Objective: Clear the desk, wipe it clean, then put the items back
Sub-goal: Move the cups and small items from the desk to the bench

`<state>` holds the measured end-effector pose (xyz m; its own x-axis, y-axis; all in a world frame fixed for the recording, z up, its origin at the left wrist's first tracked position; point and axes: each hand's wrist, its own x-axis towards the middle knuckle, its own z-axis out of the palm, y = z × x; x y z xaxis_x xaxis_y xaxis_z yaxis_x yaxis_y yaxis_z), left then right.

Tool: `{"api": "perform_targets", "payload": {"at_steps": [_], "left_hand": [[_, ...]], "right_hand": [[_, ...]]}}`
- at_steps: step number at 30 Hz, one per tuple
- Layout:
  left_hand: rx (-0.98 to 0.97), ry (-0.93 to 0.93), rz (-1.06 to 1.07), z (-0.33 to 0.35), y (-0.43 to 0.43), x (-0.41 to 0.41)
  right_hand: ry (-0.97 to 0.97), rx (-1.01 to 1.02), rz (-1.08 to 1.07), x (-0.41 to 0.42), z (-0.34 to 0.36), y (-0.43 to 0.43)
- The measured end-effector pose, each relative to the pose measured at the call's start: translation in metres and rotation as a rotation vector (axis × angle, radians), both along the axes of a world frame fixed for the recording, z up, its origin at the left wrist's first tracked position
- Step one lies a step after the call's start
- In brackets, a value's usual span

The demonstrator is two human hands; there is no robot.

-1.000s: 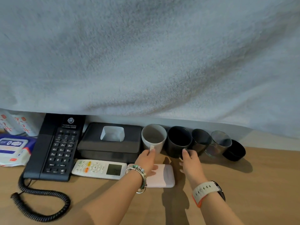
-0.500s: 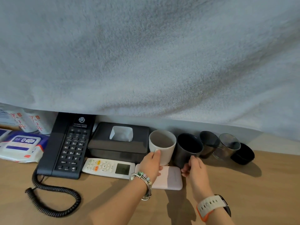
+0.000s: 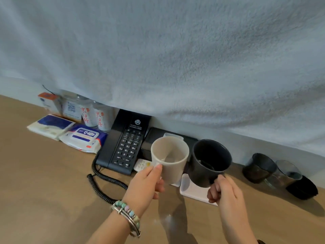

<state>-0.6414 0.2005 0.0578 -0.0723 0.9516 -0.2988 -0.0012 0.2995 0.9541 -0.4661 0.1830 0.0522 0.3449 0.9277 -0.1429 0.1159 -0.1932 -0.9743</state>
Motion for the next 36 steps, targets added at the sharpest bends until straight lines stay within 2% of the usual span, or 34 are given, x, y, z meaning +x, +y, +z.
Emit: {"api": "perform_targets", "payload": {"at_steps": [9,15,24,30,36], "left_hand": [[0.005,0.029,0.396,-0.008,-0.055,-0.169],[-0.005,0.084,0.618,-0.008,-0.109,-0.307],[-0.059,0.143,0.934,-0.014,-0.202,-0.487],[-0.13,0.122,1.063,-0.03,-0.22,-0.587],[-0.128,0.086,1.188,-0.036,-0.201,-0.712]], "right_hand": [[0.068,-0.013,0.377,-0.157,0.0,-0.001],[0.129,-0.003,0.587,-0.306,-0.007,-0.017],[0.196,-0.152,0.869,-0.522,-0.025,-0.061],[0.126,-0.174,1.071,-0.647,-0.039,-0.065],[0.032,-0.122,1.235,-0.785,-0.047,-0.038]]}}
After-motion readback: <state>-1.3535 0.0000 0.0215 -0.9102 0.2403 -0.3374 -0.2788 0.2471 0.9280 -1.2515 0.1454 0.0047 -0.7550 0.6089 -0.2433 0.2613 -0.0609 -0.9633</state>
